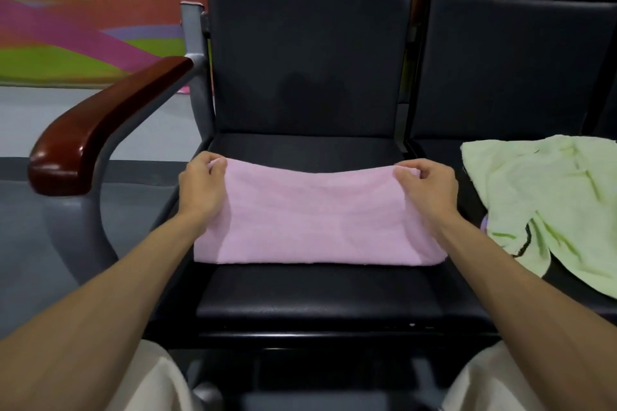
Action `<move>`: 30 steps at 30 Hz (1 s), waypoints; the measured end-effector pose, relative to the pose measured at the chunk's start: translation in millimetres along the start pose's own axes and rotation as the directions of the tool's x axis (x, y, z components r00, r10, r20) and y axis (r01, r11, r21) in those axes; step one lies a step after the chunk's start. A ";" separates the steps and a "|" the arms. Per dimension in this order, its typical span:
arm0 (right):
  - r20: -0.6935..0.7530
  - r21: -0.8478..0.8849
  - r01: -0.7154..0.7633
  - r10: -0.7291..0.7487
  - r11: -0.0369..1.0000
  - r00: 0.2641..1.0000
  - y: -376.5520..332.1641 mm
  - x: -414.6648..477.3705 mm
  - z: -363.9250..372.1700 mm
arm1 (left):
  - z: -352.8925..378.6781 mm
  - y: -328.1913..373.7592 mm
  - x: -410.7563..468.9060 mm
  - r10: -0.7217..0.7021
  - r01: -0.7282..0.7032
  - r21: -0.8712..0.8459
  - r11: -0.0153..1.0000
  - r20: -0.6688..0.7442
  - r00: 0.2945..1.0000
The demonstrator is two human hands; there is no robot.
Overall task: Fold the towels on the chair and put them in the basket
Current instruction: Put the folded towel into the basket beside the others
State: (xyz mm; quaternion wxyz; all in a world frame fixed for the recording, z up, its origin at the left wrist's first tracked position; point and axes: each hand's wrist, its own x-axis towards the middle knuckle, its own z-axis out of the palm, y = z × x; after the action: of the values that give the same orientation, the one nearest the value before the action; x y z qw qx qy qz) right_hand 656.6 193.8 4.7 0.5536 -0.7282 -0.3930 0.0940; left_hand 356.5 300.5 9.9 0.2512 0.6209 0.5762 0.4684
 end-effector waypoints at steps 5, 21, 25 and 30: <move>0.060 -0.191 -0.054 0.067 0.980 0.996 20.7 11.3 13.3 | 18.7 -21.4 17.2 -0.059 0.052 0.086 0.995 0.087 0.994; 0.663 -0.432 0.525 -0.137 0.733 0.736 4.4 -29.3 50.8 | -11.4 -26.3 -7.7 -0.350 0.023 0.644 0.764 0.385 0.854; 0.740 -0.378 0.573 -0.135 0.727 0.659 1.2 -39.3 41.5 | -30.8 -11.7 -23.5 -0.452 0.286 0.407 0.867 0.402 0.797; 0.779 -0.300 0.589 -0.164 0.750 0.605 -6.3 -48.6 21.9 | -50.2 11.9 -34.4 -0.576 0.731 -0.123 0.671 0.534 0.619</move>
State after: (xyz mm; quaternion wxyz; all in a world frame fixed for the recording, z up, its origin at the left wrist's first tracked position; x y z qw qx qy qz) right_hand 608.4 177.5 -12.3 0.1404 -0.6503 -0.7352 0.1303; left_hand 322.0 253.9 31.8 0.6324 0.4030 0.6025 0.2732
